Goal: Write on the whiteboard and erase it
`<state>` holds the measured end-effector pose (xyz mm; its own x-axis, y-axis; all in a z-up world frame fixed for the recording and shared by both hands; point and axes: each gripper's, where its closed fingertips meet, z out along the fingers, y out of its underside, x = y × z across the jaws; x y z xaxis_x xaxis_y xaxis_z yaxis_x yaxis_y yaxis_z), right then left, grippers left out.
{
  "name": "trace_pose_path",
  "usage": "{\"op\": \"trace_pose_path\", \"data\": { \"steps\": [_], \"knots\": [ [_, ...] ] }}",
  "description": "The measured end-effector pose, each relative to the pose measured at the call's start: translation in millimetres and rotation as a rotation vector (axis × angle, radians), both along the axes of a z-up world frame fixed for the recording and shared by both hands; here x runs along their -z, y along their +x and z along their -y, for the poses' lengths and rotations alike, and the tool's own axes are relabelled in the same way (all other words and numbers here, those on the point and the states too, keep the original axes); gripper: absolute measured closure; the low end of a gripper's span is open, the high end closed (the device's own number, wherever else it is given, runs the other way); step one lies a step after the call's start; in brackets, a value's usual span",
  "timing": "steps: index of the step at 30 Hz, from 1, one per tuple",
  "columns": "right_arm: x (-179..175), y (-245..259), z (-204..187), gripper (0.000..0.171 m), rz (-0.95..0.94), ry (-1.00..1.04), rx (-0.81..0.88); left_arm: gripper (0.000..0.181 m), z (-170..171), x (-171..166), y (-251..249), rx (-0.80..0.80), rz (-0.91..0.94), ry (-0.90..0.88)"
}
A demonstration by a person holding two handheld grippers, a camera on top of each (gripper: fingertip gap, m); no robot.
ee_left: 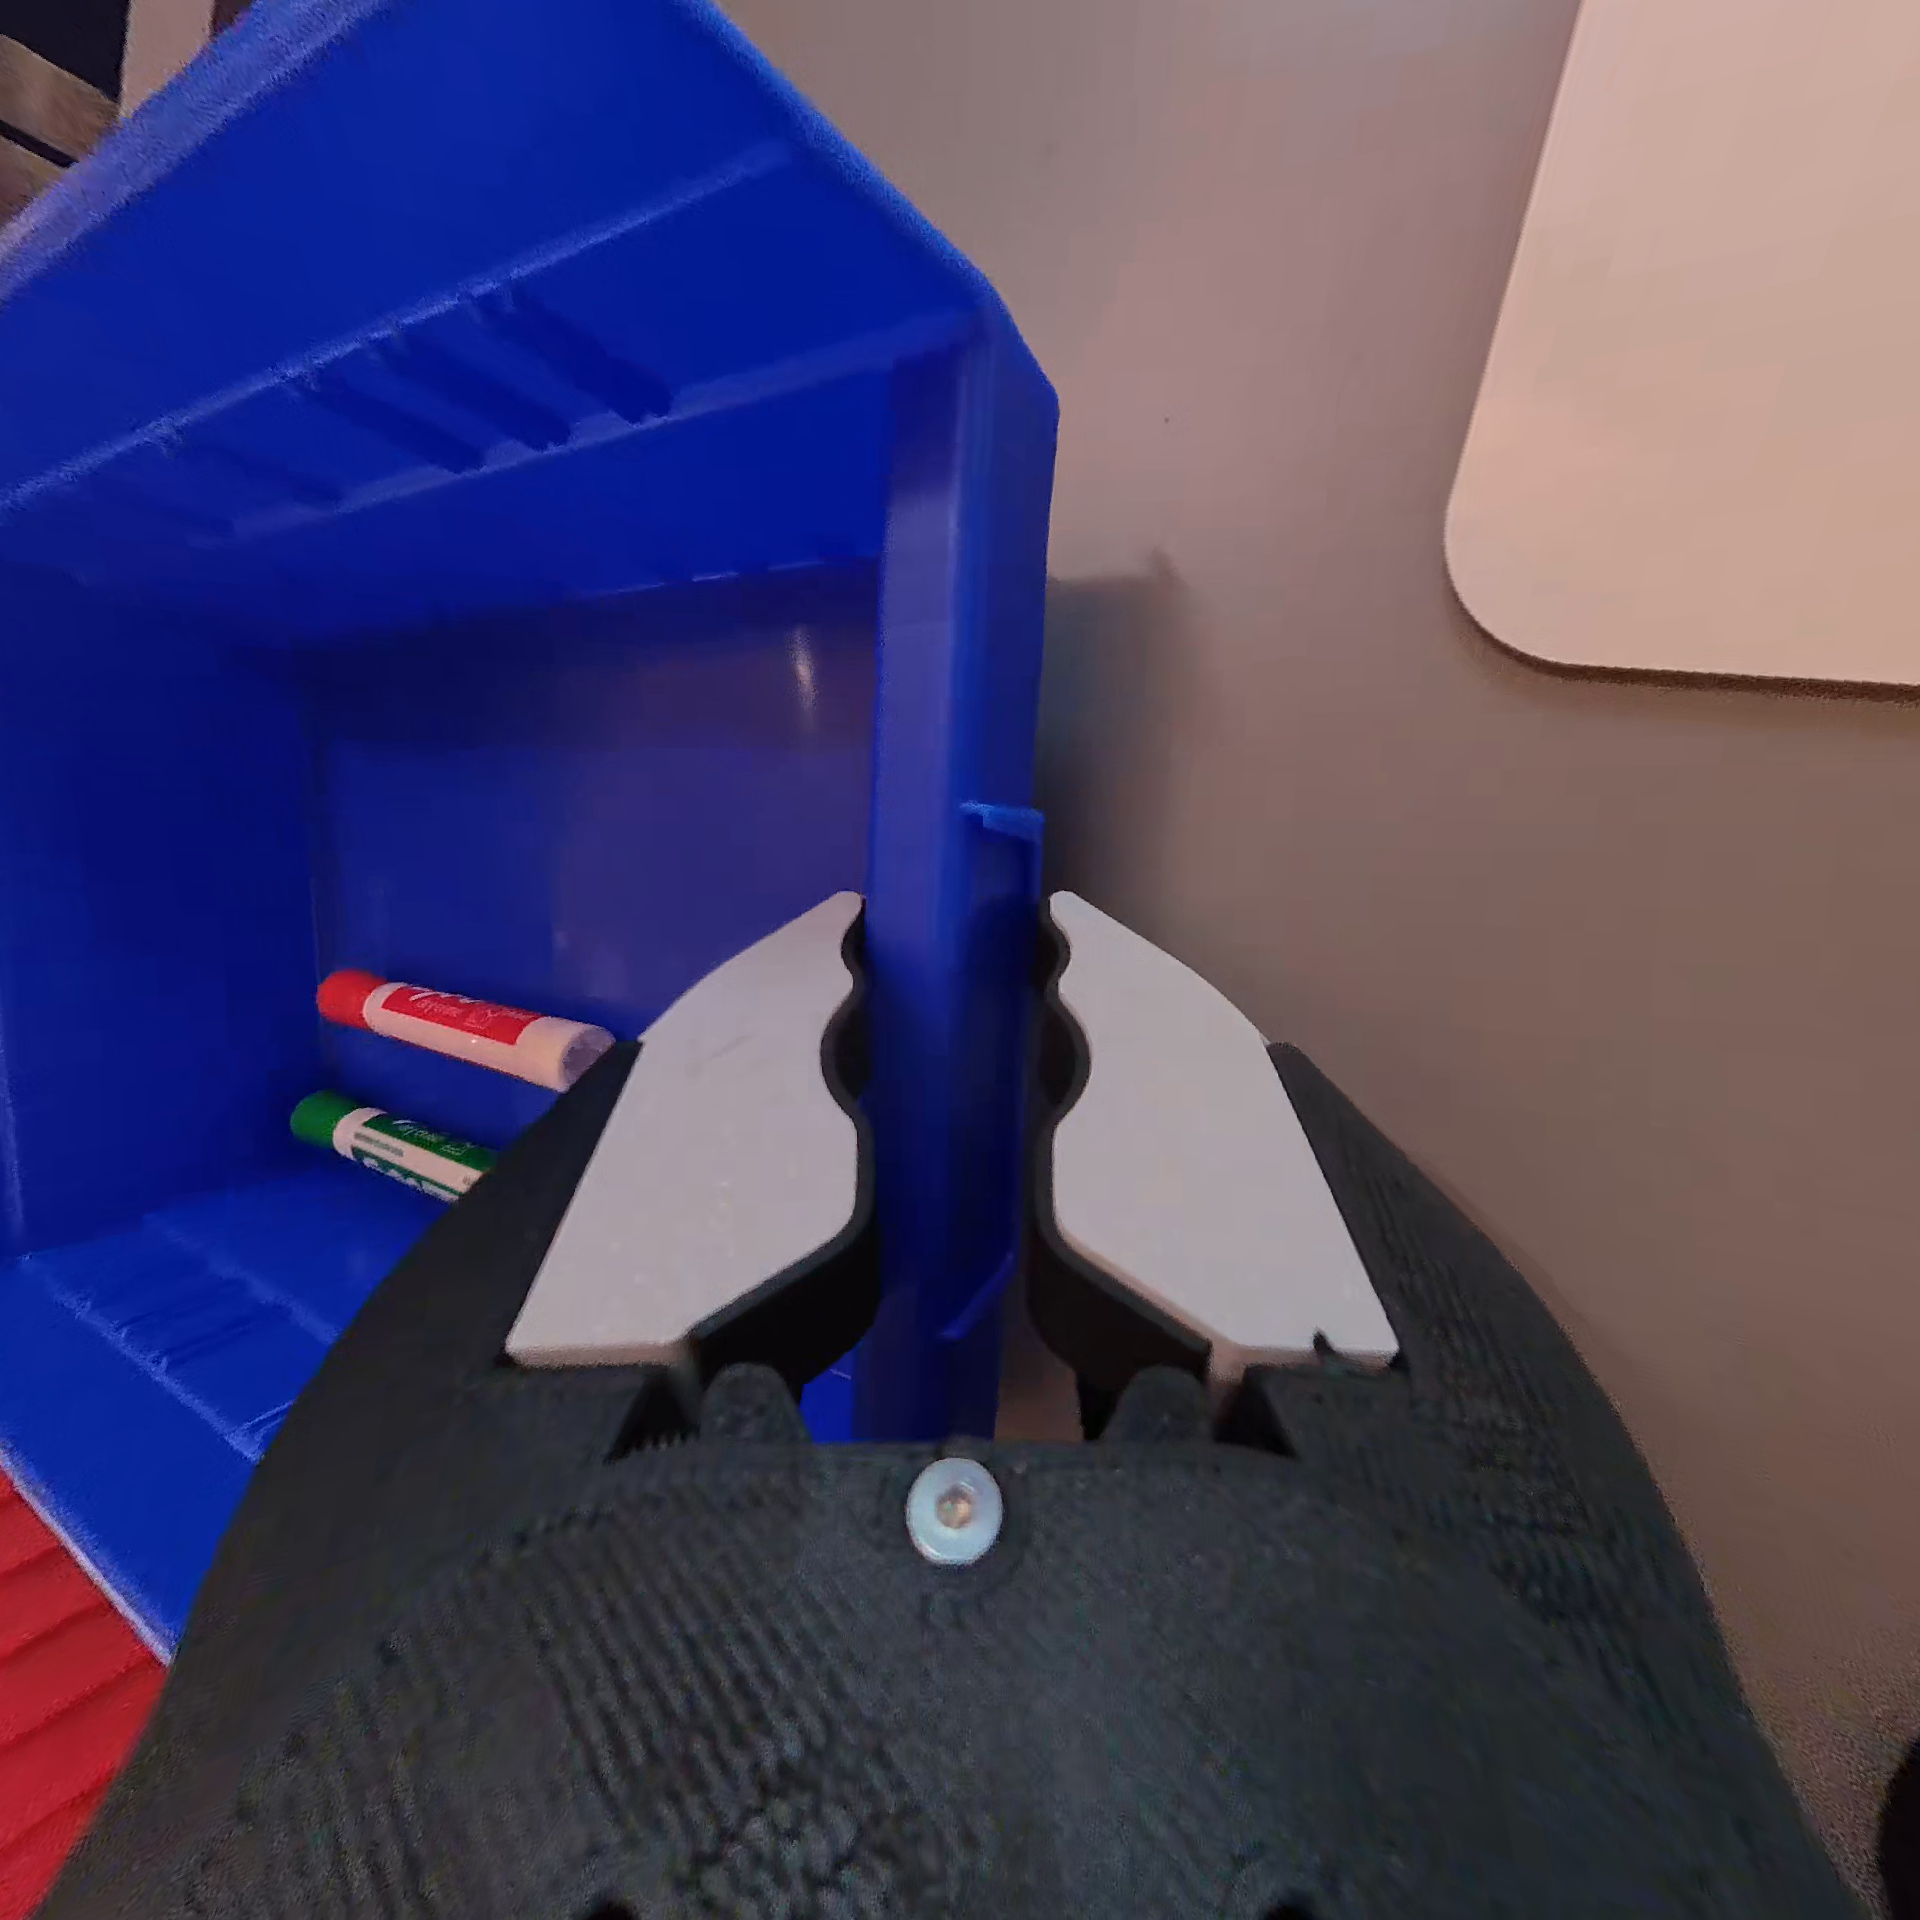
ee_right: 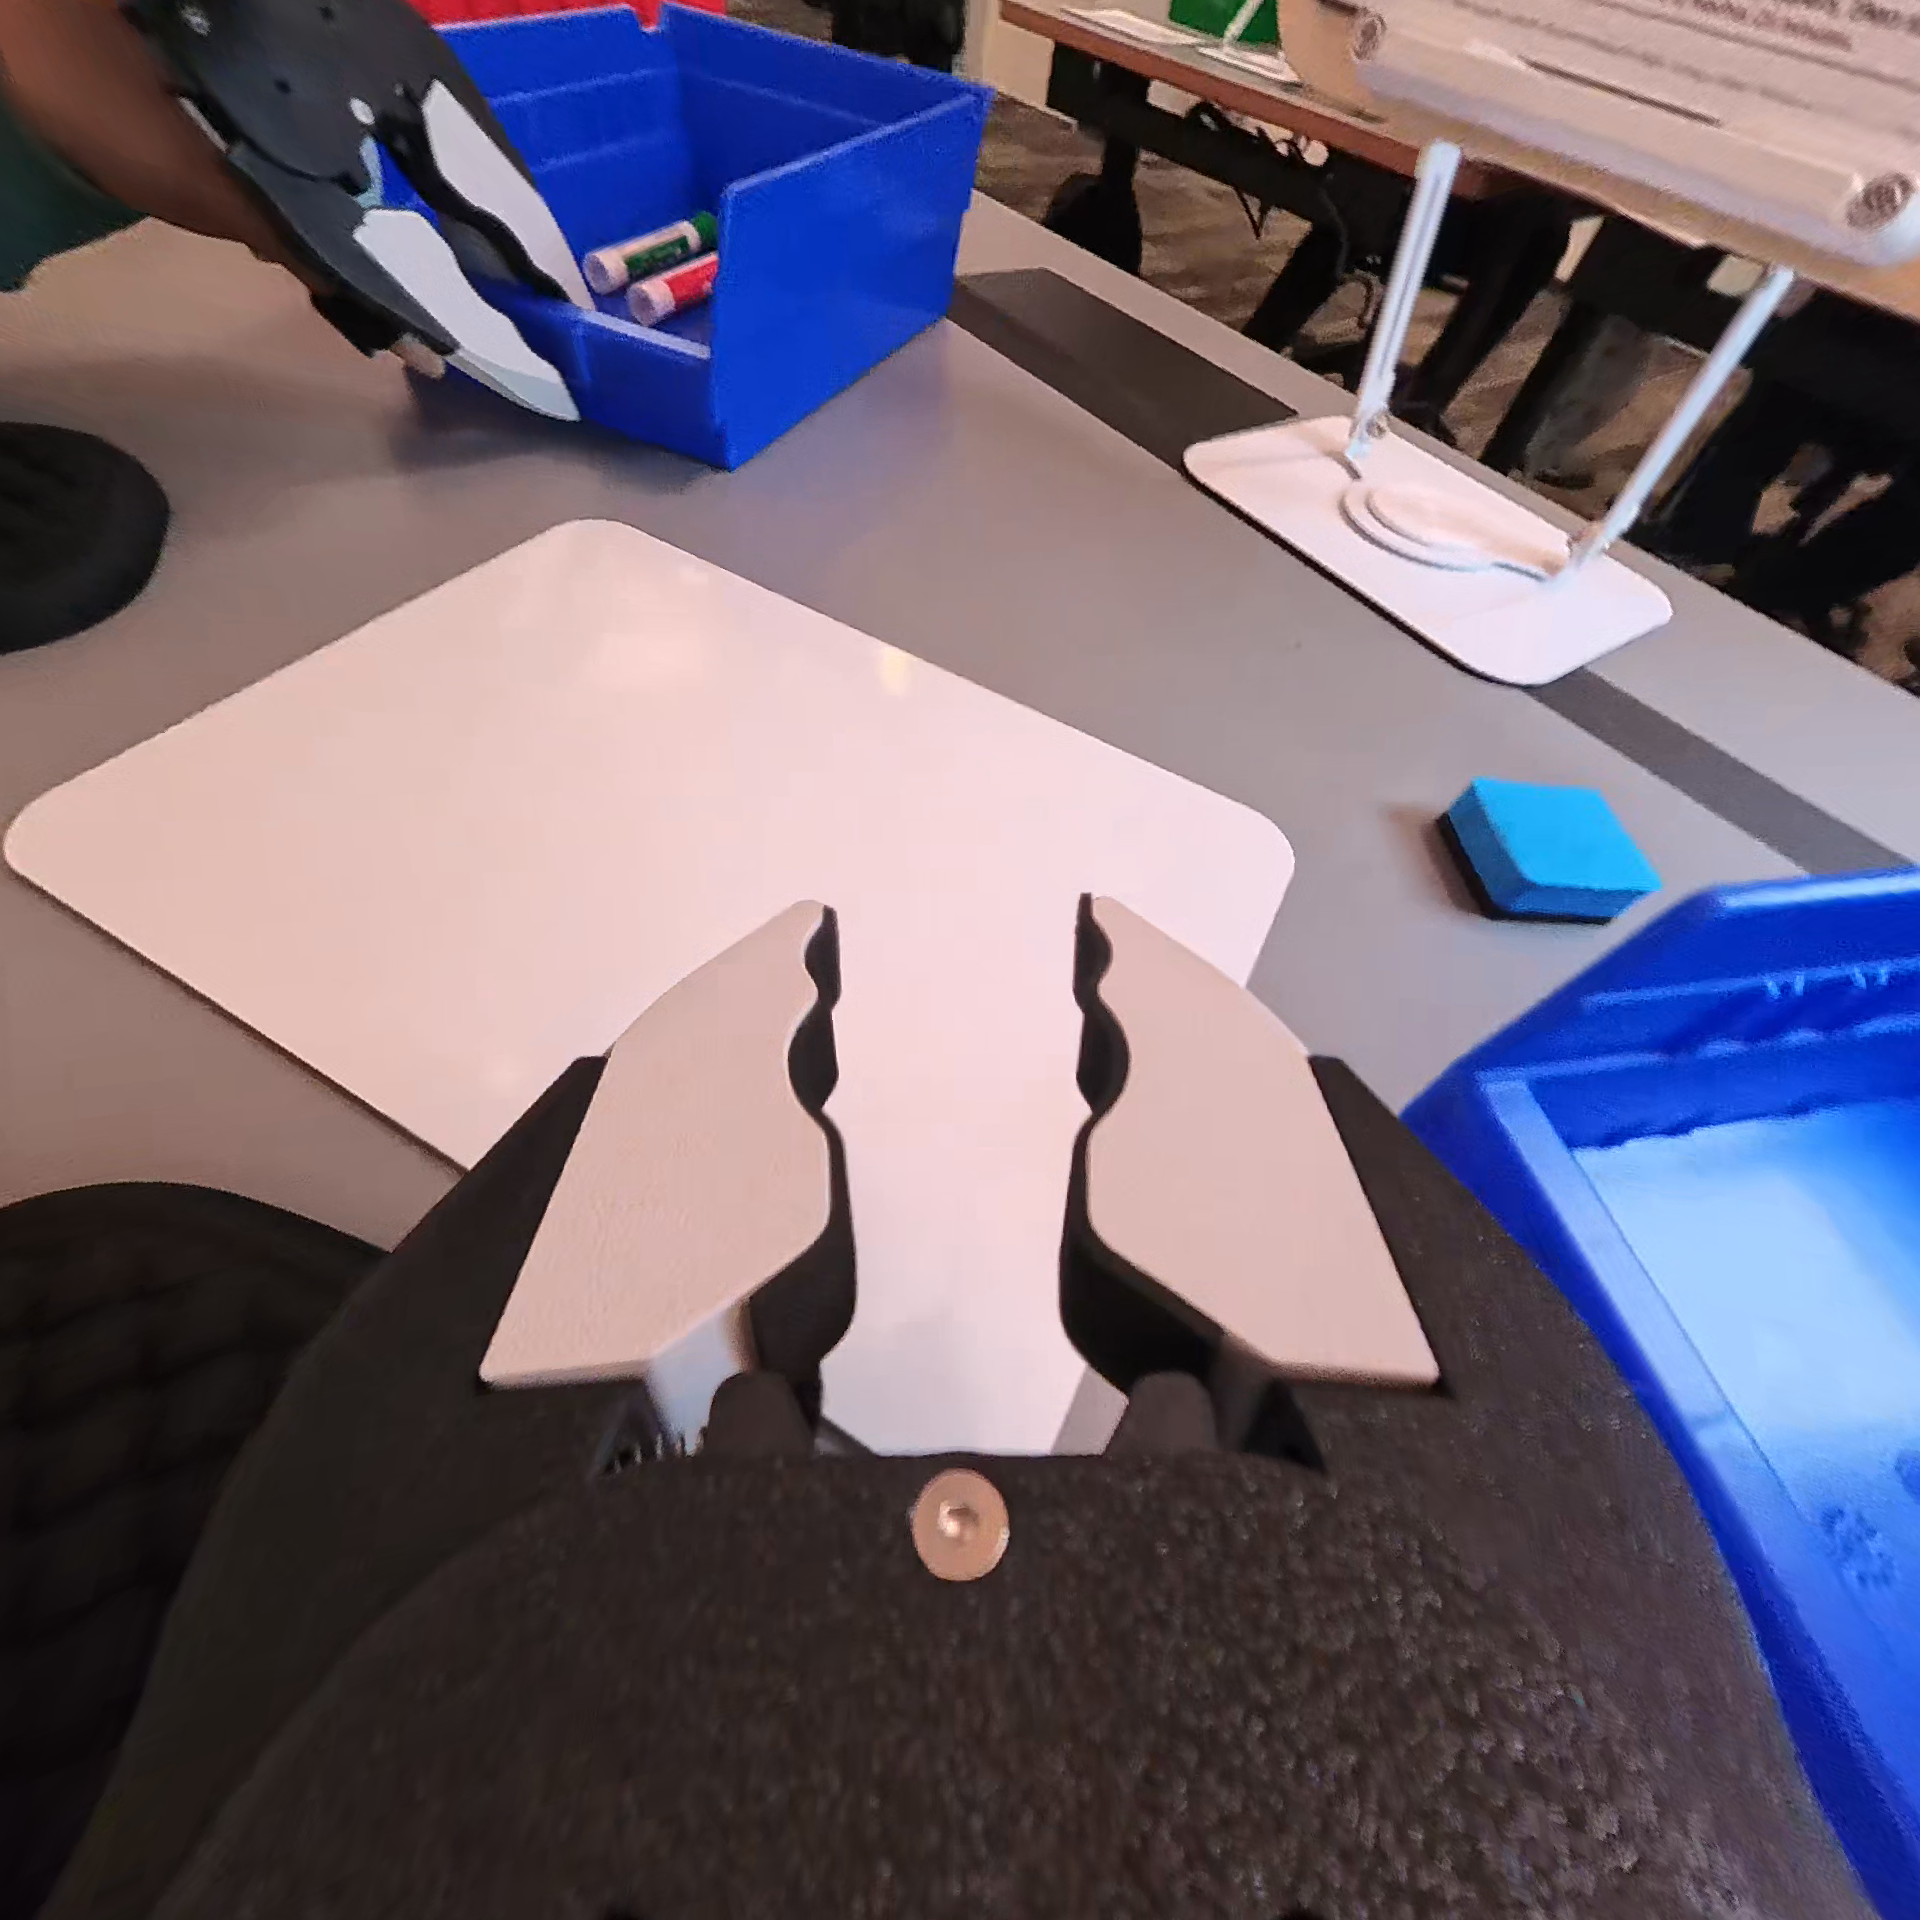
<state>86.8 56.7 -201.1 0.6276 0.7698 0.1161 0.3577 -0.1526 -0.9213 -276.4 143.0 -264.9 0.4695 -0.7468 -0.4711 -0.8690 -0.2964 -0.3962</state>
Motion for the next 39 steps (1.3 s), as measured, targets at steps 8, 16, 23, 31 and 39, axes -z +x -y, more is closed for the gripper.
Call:
{"op": "trace_pose_path", "data": {
  "steps": [8, 16, 23, 31, 39],
  "knots": [
    [17.5, 30.5, 2.9, 0.121, 0.06, -0.061, 0.111, 0.151, 23.7, -55.4, 36.5, 0.205, 0.336, 0.095],
    [42.0, 68.4, 17.0, 0.107, 0.132, -0.231, 0.2, 0.114, 89.1, -4.1, 63.9, 0.482, 0.321, -0.276],
    [65.0, 59.5, 35.7, 0.11, 0.209, -0.363, 0.087, 0.092, 92.8, 19.2, 75.2, 0.445, 0.356, -0.398],
    [79.0, 59.6, 41.2, 0.113, 0.341, -0.434, 0.004, 0.084, 87.1, 20.4, 95.8, 0.457, 0.365, -0.406],
    [79.7, 66.9, 47.0, 0.113, 0.392, -0.47, 0.015, 0.088, 90.0, 20.0, 101.6, 0.5, 0.352, -0.416]
  ]
}}
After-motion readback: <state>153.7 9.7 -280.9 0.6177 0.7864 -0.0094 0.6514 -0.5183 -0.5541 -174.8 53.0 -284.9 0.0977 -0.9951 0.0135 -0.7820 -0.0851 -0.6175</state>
